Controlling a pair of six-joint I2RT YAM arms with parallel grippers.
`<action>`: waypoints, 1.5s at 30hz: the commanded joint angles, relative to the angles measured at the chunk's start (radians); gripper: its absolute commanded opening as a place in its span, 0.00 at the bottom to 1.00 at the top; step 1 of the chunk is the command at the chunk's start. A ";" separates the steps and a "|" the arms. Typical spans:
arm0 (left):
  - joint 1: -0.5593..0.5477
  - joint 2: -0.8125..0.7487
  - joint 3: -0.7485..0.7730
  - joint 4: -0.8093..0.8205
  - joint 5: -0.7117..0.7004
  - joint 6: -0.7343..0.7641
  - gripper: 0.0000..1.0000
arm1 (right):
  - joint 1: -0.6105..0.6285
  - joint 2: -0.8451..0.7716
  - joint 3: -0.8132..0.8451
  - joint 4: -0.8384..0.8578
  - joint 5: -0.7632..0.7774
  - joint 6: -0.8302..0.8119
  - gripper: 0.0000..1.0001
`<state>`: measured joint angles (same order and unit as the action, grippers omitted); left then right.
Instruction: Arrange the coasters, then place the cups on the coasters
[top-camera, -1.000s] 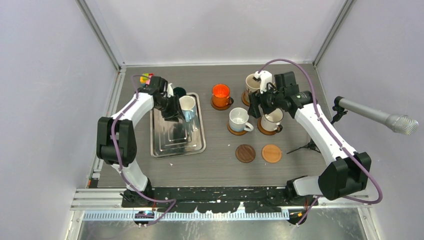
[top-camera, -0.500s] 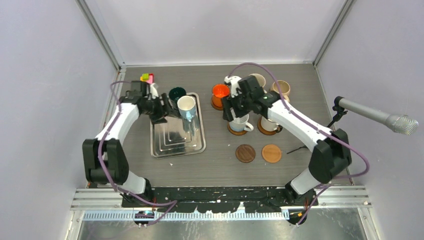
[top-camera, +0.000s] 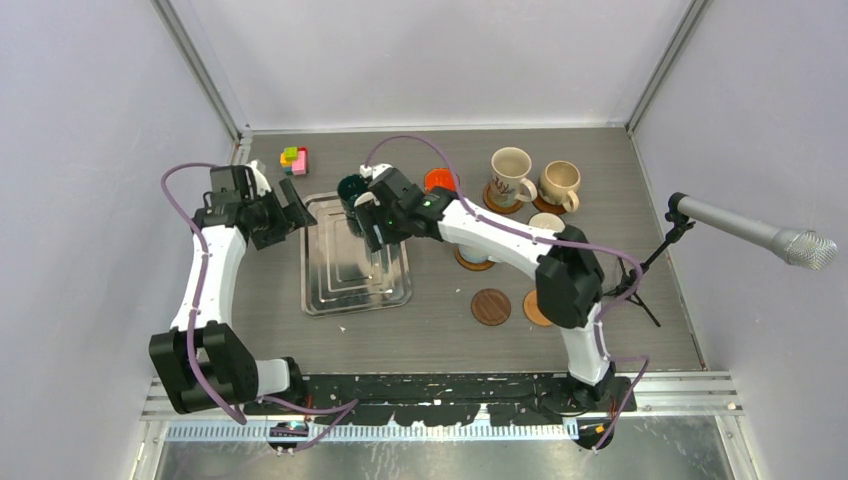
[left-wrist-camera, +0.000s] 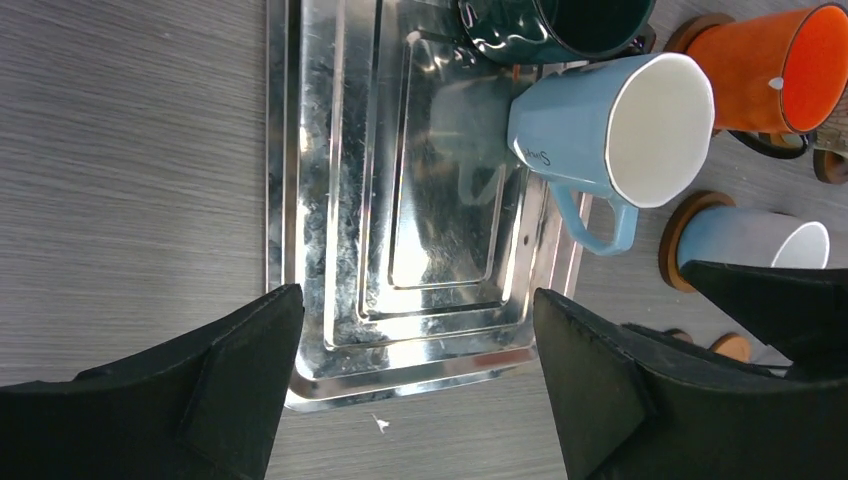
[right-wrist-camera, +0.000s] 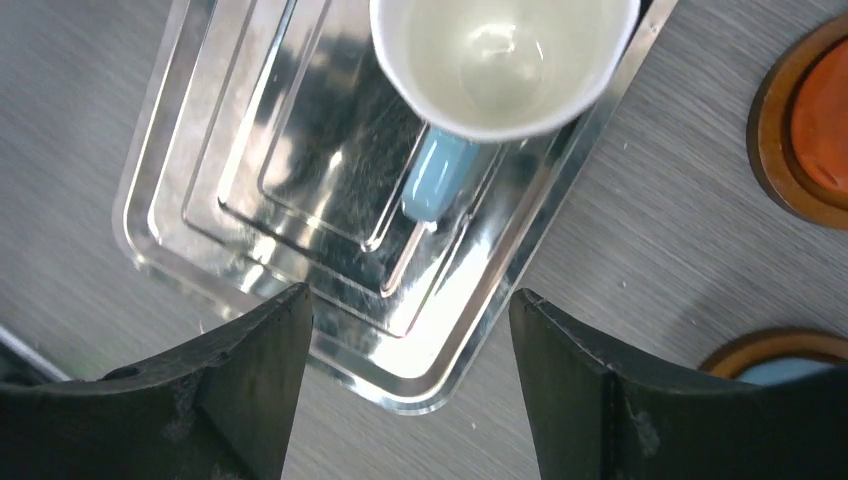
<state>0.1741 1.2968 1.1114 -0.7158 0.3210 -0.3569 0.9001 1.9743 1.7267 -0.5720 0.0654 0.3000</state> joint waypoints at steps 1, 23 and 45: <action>0.012 -0.049 0.008 -0.005 -0.056 0.032 0.87 | 0.006 0.085 0.136 -0.038 0.142 0.108 0.77; 0.077 -0.007 0.018 0.009 -0.029 0.038 0.89 | -0.019 0.353 0.381 -0.127 0.191 0.122 0.59; 0.098 0.035 0.019 0.038 0.012 0.054 0.89 | -0.058 0.228 0.278 -0.054 0.098 0.001 0.00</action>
<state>0.2642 1.3254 1.1114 -0.7139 0.3035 -0.3275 0.8585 2.3528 2.1300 -0.7540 0.2180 0.3698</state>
